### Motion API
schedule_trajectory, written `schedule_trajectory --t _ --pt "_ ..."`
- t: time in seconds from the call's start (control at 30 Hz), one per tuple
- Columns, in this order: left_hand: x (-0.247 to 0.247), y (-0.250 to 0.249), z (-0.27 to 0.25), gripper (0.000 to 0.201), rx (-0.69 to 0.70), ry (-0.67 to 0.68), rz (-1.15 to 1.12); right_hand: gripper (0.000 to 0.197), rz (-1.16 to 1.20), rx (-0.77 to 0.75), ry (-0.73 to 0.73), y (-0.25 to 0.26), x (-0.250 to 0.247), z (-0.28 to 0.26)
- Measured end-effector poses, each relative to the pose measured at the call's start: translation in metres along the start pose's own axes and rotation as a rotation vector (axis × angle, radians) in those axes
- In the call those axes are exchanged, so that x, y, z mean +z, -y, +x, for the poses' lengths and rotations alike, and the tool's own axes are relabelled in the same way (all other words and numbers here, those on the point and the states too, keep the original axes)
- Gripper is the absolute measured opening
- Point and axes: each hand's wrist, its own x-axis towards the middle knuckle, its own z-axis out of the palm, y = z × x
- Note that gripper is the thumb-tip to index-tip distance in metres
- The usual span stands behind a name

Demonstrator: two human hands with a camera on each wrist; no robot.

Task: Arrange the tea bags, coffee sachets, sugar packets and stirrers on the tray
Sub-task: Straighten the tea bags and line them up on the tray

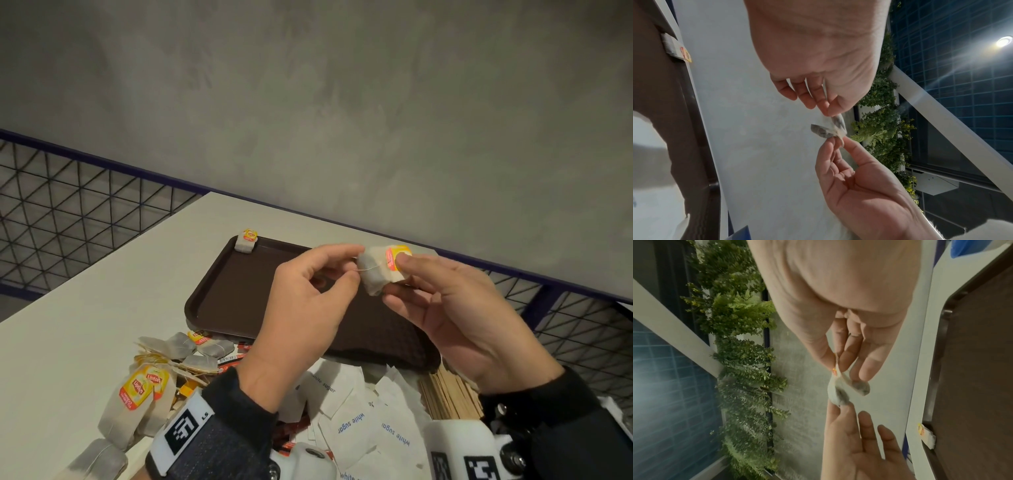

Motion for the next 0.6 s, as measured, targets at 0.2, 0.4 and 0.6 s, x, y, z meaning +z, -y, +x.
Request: schedule_trajectory --t 0.2,0.4,0.6 --pt "-0.001 0.001 0.000 0.032 0.006 0.031 -0.051 0.030 -0.114 -0.030 0.073 0.011 -0.005 0.002" --pt "-0.001 0.003 0.004 0.035 -0.194 0.098 -0.328 0.023 -0.301 -0.067 0.191 0.022 -0.001 -0.001" --pt "0.002 0.003 0.004 0.027 -0.273 0.187 -0.432 0.029 -0.545 -0.129 0.242 0.029 0.002 -0.006"
